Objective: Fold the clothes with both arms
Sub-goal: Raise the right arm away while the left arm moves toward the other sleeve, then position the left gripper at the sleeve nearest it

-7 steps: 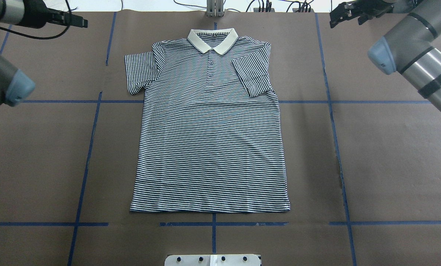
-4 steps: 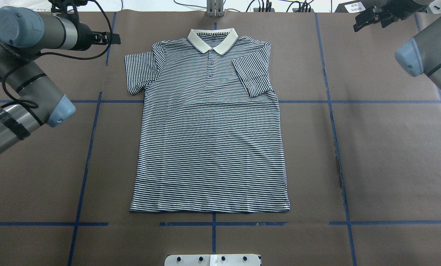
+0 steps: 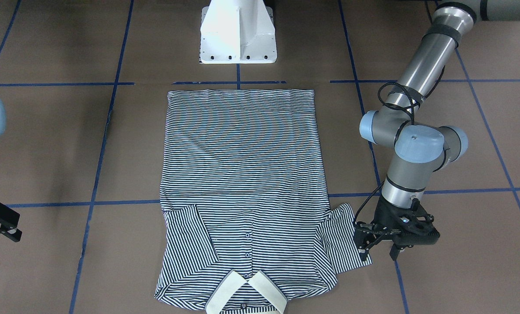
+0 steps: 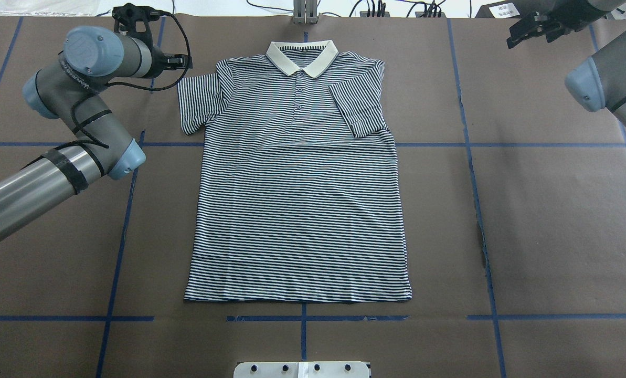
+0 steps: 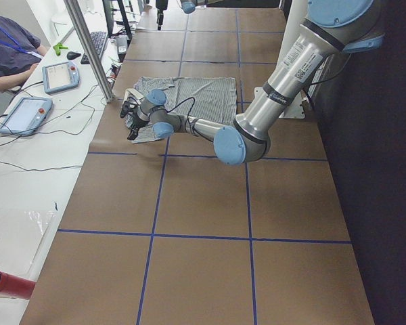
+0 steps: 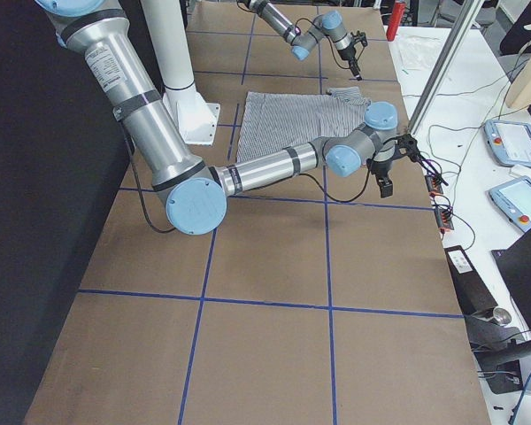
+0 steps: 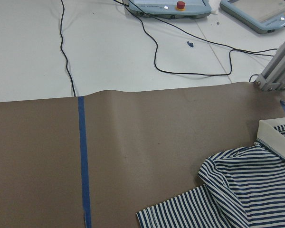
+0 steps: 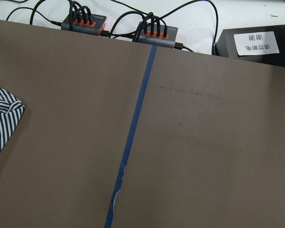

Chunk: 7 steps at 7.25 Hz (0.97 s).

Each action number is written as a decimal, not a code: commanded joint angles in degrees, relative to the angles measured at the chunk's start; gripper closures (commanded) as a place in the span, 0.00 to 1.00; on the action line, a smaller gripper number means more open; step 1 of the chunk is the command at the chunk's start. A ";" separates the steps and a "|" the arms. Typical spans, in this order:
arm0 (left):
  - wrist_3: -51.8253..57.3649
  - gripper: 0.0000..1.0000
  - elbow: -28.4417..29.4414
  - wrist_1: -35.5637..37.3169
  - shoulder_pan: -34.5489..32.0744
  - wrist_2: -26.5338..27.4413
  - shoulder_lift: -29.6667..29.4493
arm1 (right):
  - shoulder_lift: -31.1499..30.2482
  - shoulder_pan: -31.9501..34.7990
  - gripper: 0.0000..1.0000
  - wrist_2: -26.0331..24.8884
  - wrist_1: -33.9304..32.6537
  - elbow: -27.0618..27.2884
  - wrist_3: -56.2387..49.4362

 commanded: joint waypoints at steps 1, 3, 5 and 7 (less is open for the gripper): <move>1.86 0.26 3.22 -0.12 0.07 0.03 -1.48 | -0.11 0.01 0.00 -0.12 0.00 -0.05 0.00; 1.77 0.30 4.98 -0.99 0.33 0.03 -2.45 | -0.46 0.01 0.00 -0.13 0.09 -0.06 0.00; 1.69 0.35 7.44 -3.89 0.51 0.03 -2.72 | -0.46 0.01 0.00 -0.21 0.00 -0.06 0.00; 0.90 0.37 7.97 -4.68 0.51 -0.06 -2.89 | -0.46 0.01 0.00 -0.21 0.09 -0.14 0.00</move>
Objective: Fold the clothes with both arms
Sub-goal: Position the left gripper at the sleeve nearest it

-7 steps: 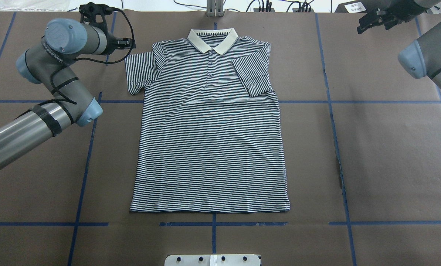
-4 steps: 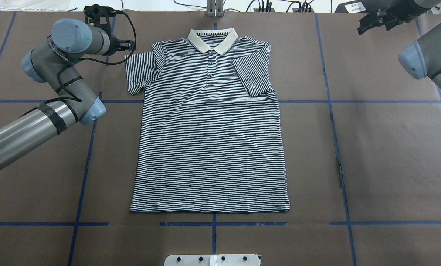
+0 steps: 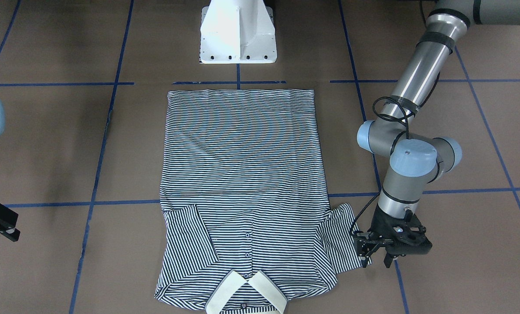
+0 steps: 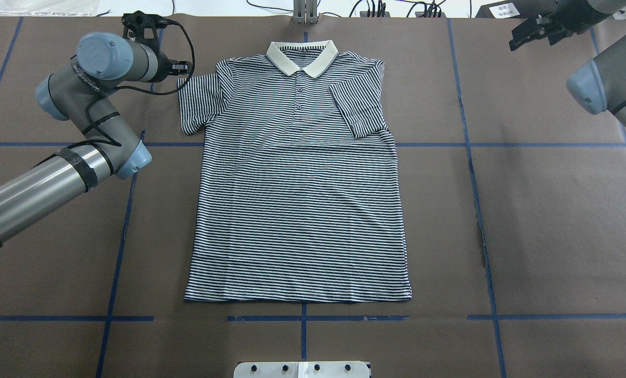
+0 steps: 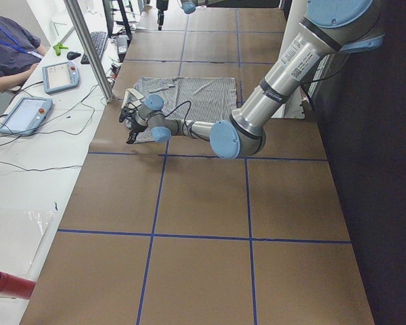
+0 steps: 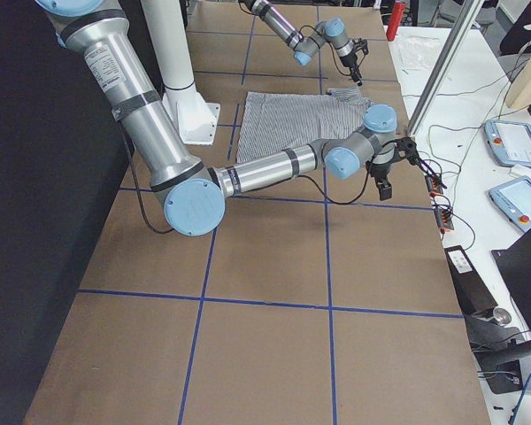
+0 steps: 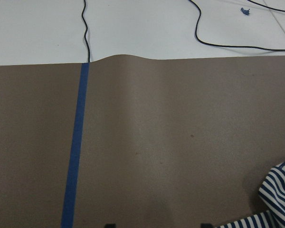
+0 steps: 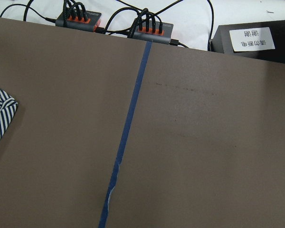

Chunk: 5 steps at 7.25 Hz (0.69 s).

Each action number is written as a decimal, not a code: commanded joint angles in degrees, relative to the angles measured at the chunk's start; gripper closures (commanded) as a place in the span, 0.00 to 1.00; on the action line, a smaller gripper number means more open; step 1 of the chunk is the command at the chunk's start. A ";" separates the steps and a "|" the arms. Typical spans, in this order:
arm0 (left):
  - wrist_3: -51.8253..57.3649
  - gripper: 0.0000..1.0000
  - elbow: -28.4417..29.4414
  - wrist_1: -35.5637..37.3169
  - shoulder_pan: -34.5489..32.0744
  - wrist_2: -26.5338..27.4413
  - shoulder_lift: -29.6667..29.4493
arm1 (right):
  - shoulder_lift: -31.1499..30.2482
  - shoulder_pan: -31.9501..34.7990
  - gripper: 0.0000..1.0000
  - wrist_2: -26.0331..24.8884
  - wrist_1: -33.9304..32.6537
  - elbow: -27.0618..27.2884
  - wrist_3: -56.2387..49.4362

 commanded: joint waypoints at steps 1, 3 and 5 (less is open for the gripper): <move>-0.52 0.37 0.88 -1.00 0.02 -0.07 -0.09 | -0.01 -0.09 0.00 -0.09 -0.06 -0.12 0.00; -1.48 0.39 1.58 -2.22 0.46 -0.07 -0.09 | -0.09 -0.09 0.00 -0.09 -0.06 -0.21 0.00; -2.02 0.40 1.58 -2.49 0.98 -0.07 -0.09 | -0.09 -0.09 0.00 -0.09 0.03 -0.29 0.00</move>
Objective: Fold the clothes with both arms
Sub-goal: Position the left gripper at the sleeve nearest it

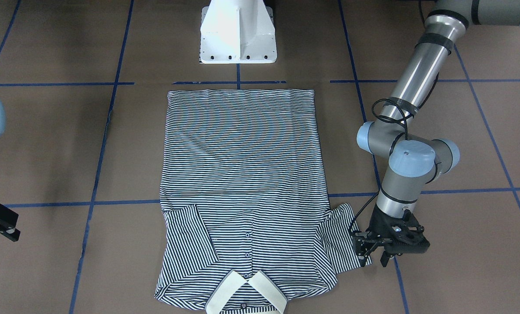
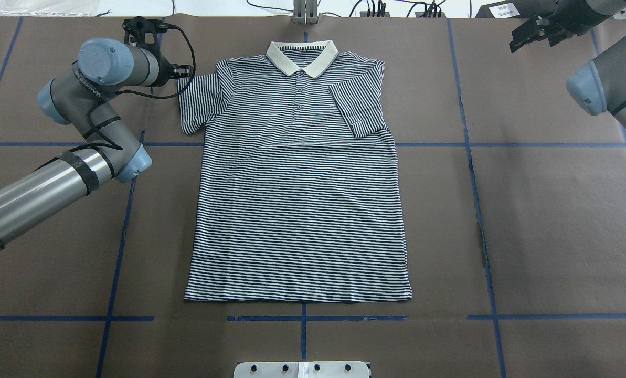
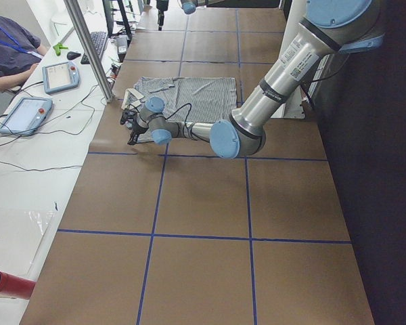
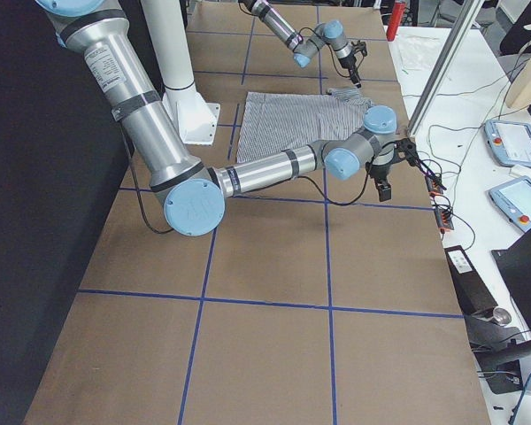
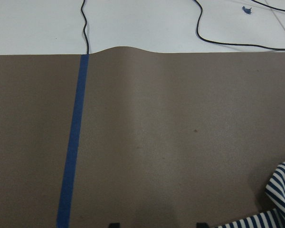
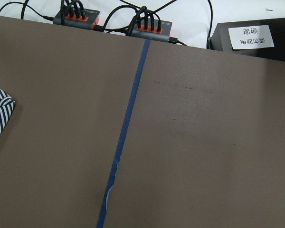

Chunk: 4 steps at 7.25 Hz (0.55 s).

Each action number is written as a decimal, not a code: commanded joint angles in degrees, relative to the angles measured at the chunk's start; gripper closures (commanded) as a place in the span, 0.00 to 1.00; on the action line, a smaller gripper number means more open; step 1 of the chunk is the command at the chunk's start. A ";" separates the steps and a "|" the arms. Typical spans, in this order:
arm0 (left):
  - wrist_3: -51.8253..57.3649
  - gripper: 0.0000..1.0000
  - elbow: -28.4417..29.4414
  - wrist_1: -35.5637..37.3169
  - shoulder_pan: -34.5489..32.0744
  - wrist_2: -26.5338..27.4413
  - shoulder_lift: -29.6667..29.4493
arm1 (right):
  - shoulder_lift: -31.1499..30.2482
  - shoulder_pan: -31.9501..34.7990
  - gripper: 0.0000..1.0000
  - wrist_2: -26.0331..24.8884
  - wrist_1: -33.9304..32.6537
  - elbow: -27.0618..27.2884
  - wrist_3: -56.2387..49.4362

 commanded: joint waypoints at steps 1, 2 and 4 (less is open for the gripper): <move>-0.99 0.41 0.07 -0.24 0.59 0.00 0.00 | 0.00 0.00 0.00 0.00 0.03 -0.08 0.00; -0.90 0.42 0.07 -0.24 0.68 0.00 0.00 | 0.00 0.00 0.00 0.00 0.03 -0.16 0.00; -0.90 0.43 0.07 -0.24 0.85 0.00 0.09 | -0.27 0.00 0.00 0.00 0.03 -0.16 0.00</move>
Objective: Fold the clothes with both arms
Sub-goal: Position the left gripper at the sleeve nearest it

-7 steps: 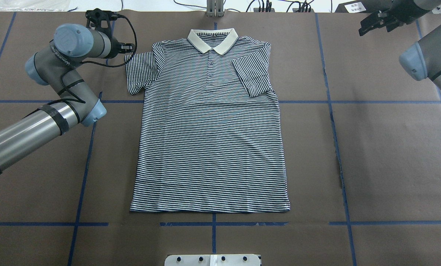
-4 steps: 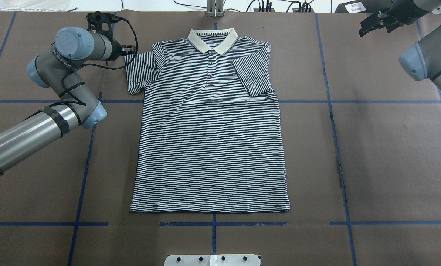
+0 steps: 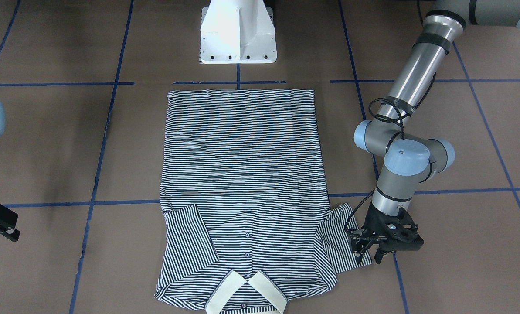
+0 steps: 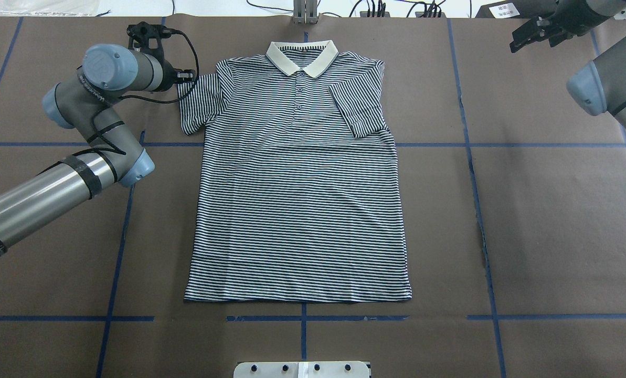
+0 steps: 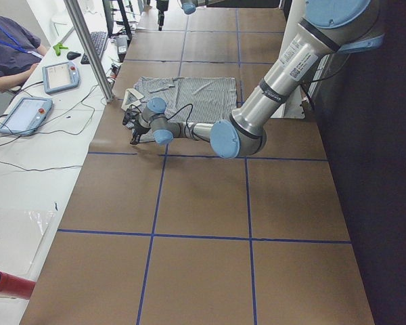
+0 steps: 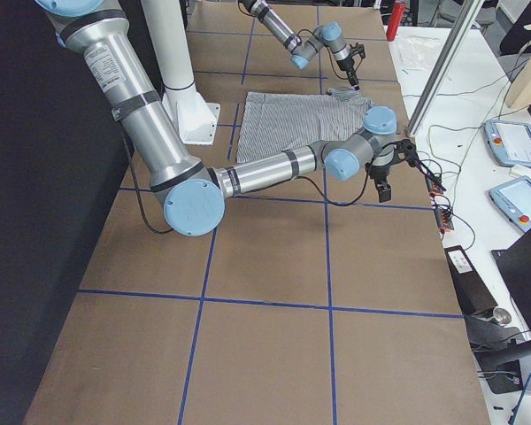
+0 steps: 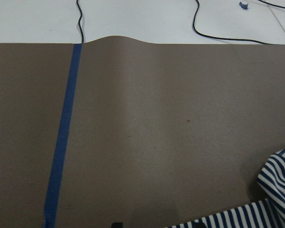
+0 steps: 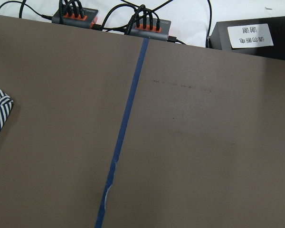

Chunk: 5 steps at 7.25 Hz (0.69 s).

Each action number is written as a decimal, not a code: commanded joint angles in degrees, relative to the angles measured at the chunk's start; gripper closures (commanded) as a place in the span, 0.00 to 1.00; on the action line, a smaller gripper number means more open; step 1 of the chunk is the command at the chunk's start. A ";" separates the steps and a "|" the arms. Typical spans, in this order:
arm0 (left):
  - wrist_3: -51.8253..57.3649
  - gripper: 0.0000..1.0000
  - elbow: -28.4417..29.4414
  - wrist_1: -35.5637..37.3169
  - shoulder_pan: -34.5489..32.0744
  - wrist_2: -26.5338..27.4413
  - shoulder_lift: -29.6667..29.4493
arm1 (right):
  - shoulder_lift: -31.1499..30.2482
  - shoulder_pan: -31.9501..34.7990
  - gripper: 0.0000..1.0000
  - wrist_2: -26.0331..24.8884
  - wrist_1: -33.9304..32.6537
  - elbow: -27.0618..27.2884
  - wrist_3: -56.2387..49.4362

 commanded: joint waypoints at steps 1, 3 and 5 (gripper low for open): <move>-0.02 0.43 0.00 0.00 0.29 0.00 0.04 | -0.24 0.00 0.00 0.00 0.00 -0.02 0.00; -0.02 0.46 0.00 0.00 0.47 0.09 0.04 | -0.24 0.00 0.00 0.00 0.00 -0.11 0.00; -0.02 0.92 0.00 -1.05 0.65 0.09 0.12 | -0.33 0.00 0.00 0.00 -0.09 -0.20 0.00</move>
